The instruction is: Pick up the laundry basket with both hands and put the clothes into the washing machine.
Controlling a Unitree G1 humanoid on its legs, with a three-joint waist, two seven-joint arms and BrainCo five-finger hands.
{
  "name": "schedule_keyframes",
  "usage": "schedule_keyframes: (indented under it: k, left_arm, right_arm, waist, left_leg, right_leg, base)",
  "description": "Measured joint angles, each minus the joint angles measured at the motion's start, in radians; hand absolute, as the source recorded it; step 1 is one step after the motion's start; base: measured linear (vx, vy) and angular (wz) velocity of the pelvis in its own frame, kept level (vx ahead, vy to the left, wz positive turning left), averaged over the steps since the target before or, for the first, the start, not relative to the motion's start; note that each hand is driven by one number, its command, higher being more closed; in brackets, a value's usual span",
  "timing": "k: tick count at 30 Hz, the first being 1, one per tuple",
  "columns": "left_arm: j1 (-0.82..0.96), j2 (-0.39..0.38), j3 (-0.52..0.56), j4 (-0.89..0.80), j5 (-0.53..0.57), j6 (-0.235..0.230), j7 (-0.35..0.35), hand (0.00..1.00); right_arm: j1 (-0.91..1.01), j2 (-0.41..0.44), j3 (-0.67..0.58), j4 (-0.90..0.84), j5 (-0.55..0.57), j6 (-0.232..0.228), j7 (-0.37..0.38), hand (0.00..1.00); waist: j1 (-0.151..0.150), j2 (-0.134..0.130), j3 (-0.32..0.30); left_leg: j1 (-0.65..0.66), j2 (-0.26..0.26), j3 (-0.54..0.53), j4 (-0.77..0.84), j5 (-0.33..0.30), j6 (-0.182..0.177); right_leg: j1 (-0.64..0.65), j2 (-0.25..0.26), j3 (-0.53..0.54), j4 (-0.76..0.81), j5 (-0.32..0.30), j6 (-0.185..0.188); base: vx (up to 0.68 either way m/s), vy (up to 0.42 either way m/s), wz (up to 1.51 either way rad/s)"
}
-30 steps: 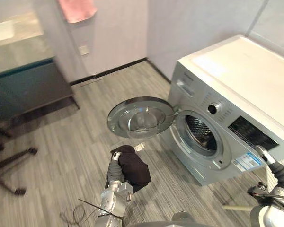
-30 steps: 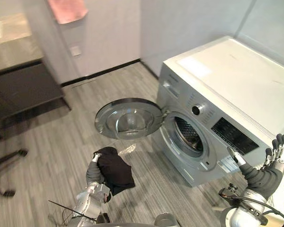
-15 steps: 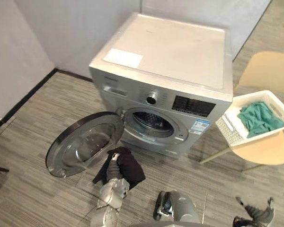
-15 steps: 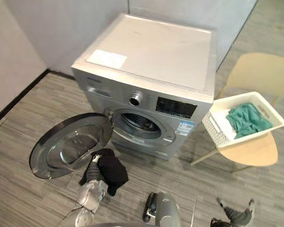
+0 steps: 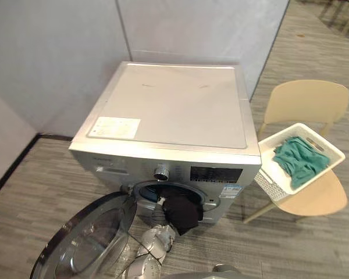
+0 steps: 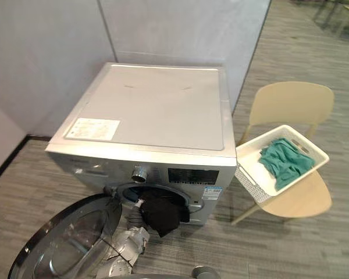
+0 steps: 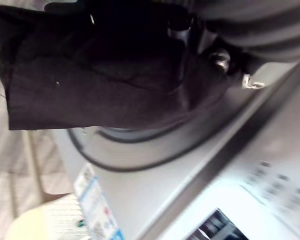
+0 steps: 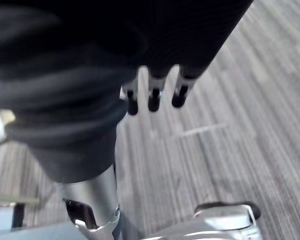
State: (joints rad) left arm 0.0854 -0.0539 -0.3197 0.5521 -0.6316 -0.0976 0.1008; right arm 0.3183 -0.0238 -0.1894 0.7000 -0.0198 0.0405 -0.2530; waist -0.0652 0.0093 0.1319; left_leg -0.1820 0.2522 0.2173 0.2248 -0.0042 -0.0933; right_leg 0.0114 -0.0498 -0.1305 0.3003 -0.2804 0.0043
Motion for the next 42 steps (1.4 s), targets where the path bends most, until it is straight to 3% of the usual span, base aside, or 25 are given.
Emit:
schedule_keyframes:
  k: [1, 3, 5, 6, 8, 10, 12, 13, 16, 20, 22, 23, 25, 26, 30, 33, 37, 42]
  left_arm:
    - [-0.038, 0.022, -0.018, 0.061, 0.016, 0.001, 0.011, 1.0]
    - [-0.092, 0.033, -0.032, 0.085, 0.017, -0.001, 0.03, 1.0]
    - [-0.138, 0.039, -0.039, 0.078, 0.017, -0.021, 0.042, 1.0]
    - [-0.167, 0.052, -0.04, 0.065, 0.017, -0.035, 0.056, 1.0]
    - [-0.225, 0.068, -0.057, 0.055, 0.016, -0.039, 0.06, 1.0]
    - [-0.26, 0.066, -0.102, 0.032, 0.017, -0.047, 0.067, 1.0]
    - [-0.268, 0.062, -0.114, 0.013, 0.017, -0.071, 0.077, 1.0]
    - [-0.286, 0.062, -0.113, 0.011, 0.017, -0.084, 0.08, 1.0]
    - [-0.375, 0.056, -0.111, 0.027, 0.016, -0.087, 0.106, 1.0]
    - [-0.516, 0.017, -0.061, 0.118, 0.002, -0.09, 0.176, 1.0]
    - [-0.542, -0.006, -0.038, 0.126, -0.028, -0.105, 0.205, 1.0]
    - [-0.573, -0.026, -0.009, 0.126, -0.041, -0.112, 0.218, 1.0]
    - [-0.651, -0.062, 0.043, 0.126, -0.069, -0.122, 0.238, 1.0]
    - [-0.719, -0.079, 0.08, 0.12, -0.078, -0.139, 0.255, 1.0]
    - [-0.904, -0.063, 0.196, 0.032, -0.111, -0.176, 0.265, 1.0]
    - [-1.03, 0.005, 0.275, 0.009, -0.156, -0.194, 0.285, 1.0]
    - [-1.182, 0.091, 0.322, -0.001, -0.194, -0.194, 0.297, 1.0]
    - [-1.368, 0.18, 0.327, 0.001, -0.227, -0.196, 0.3, 1.0]
  right_arm:
    - [-0.053, -0.001, 0.034, 0.016, -0.012, -0.008, 0.01, 0.0]
    - [-0.101, 0.002, 0.075, 0.0, -0.022, -0.032, 0.015, 0.0]
    - [-0.186, -0.012, 0.142, 0.008, -0.021, -0.033, 0.014, 0.0]
    - [-0.257, -0.013, 0.216, 0.028, -0.02, -0.033, 0.015, 0.0]
    - [-0.319, -0.001, 0.313, 0.028, -0.021, -0.033, 0.018, 0.0]
    - [-0.332, 0.018, 0.355, 0.018, -0.019, -0.035, 0.022, 0.0]
    - [-0.348, 0.019, 0.397, 0.005, -0.017, -0.035, 0.021, 0.0]
    - [-0.373, 0.011, 0.43, 0.004, -0.017, -0.035, 0.017, 0.0]
    - [-0.486, -0.003, 0.487, 0.003, -0.017, -0.038, -0.001, 0.0]
    - [-0.596, 0.007, 0.565, 0.028, 0.025, -0.045, -0.041, 0.0]
    - [-0.608, 0.02, 0.596, 0.028, 0.053, -0.063, -0.06, 0.0]
    - [-0.619, 0.03, 0.619, 0.024, 0.071, -0.07, -0.074, 0.0]
    - [-0.617, 0.039, 0.635, -0.021, 0.134, -0.082, -0.078, 0.0]
    - [-0.615, 0.039, 0.648, -0.079, 0.201, -0.101, -0.078, 0.0]
    - [-0.643, 0.039, 0.644, -0.261, 0.392, -0.202, -0.076, 0.0]
    - [-0.641, 0.045, 0.619, -0.314, 0.462, -0.254, -0.072, 0.0]
    - [-0.599, 0.051, 0.589, -0.347, 0.528, -0.276, -0.031, 0.0]
    - [-0.517, 0.078, 0.547, -0.422, 0.569, -0.308, 0.024, 0.0]
  waist:
    - [-0.007, -0.023, 0.007]
    - [-0.012, -0.045, 0.035]
    - [0.002, -0.036, 0.053]
    - [0.008, -0.028, 0.064]
    - [0.02, -0.024, 0.078]
    - [0.026, -0.006, 0.14]
    - [0.027, -0.012, 0.195]
    - [0.028, -0.029, 0.215]
    - [0.026, -0.06, 0.273]
    - [0.037, -0.065, 0.331]
    - [0.04, -0.065, 0.331]
    - [0.026, -0.064, 0.331]
    - [0.02, -0.063, 0.333]
    - [0.023, -0.062, 0.348]
    - [0.032, -0.074, 0.391]
    - [0.021, -0.076, 0.399]
    - [-0.002, -0.078, 0.411]
    - [-0.021, -0.079, 0.411]
  left_leg:
    - [0.016, -0.017, 0.001, -0.003, -0.001, -0.028]
    - [0.007, -0.027, 0.043, -0.011, -0.012, -0.012]
    - [-0.035, -0.021, 0.124, -0.013, -0.022, 0.004]
    - [-0.071, -0.013, 0.172, -0.015, -0.03, 0.019]
    - [-0.13, -0.03, 0.212, 0.006, -0.05, 0.05]
    - [-0.131, -0.042, 0.204, 0.057, -0.064, 0.072]
    - [-0.136, -0.045, 0.196, 0.104, -0.071, 0.082]
    - [-0.172, -0.047, 0.19, 0.12, -0.072, 0.083]
    - [-0.299, -0.042, 0.137, 0.124, -0.051, 0.082]
    - [-0.373, -0.05, 0.067, 0.025, 0.066, 0.053]
    - [-0.389, -0.061, 0.061, -0.004, 0.084, 0.046]
    - [-0.416, -0.065, 0.064, -0.006, 0.088, 0.049]
    - [-0.492, -0.05, 0.063, 0.062, 0.093, 0.051]
    - [-0.572, -0.021, 0.058, 0.175, 0.073, 0.073]
    - [-0.863, 0.085, 0.015, 0.584, -0.092, 0.097]
    - [-1.049, 0.133, -0.011, 0.789, -0.165, 0.116]
    - [-1.189, 0.149, -0.018, 0.888, -0.188, 0.136]
    - [-1.232, 0.153, 0.016, 0.894, -0.189, 0.14]
  right_leg:
    - [-0.01, -0.016, 0.035, -0.021, 0.016, 0.036]
    - [-0.046, -0.042, 0.089, -0.06, 0.072, 0.079]
    - [-0.132, -0.051, 0.134, -0.083, 0.158, 0.111]
    - [-0.184, -0.058, 0.082, -0.112, 0.218, 0.113]
    - [-0.255, -0.098, -0.011, -0.119, 0.24, 0.096]
    - [-0.264, -0.106, 0.076, -0.061, 0.235, 0.102]
    - [-0.292, -0.108, 0.182, 0.019, 0.212, 0.122]
    - [-0.318, -0.109, 0.178, 0.042, 0.198, 0.136]
    - [-0.407, -0.103, 0.118, 0.041, 0.161, 0.115]
    - [-0.484, -0.092, 0.044, 0.066, 0.123, 0.083]
    - [-0.54, -0.102, 0.033, 0.137, 0.089, 0.077]
    - [-0.583, -0.115, 0.021, 0.195, 0.065, 0.071]
    - [-0.654, -0.128, 0.006, 0.283, 0.037, 0.067]
    - [-0.702, -0.124, -0.002, 0.352, 0.02, 0.067]
    - [-0.939, -0.113, 0.028, 0.659, -0.094, 0.07]
    - [-1.119, -0.103, 0.071, 0.836, -0.142, 0.087]
    - [-1.252, -0.11, 0.09, 0.929, -0.154, 0.098]
    - [-1.309, -0.116, 0.113, 0.929, -0.138, 0.114]
  base:
    - [0.15, 0.209, -0.78]
    - [0.09, 0.25, -0.8]
    - [0.0, 0.278, -1.06]
    - [-0.06, 0.244, -1.09]
    - [-0.06, 0.221, -0.6]
    - [-0.01, 0.178, 0.06]
    - [-0.06, 0.133, 0.1]
    - [-0.13, 0.019, 0.2]
    - [-0.15, -0.076, 0.36]
    - [-0.18, -0.111, 0.48]
    - [-0.15, -0.102, 0.35]
    - [-0.18, -0.148, 0.55]
    - [-0.13, -0.113, 0.41]
    - [-0.11, -0.032, 0.14]
    - [-0.17, -0.002, -0.15]
    - [-0.17, 0.037, -0.33]
    - [-0.1, 0.034, -0.07]
    - [-0.02, -0.003, 0.01]
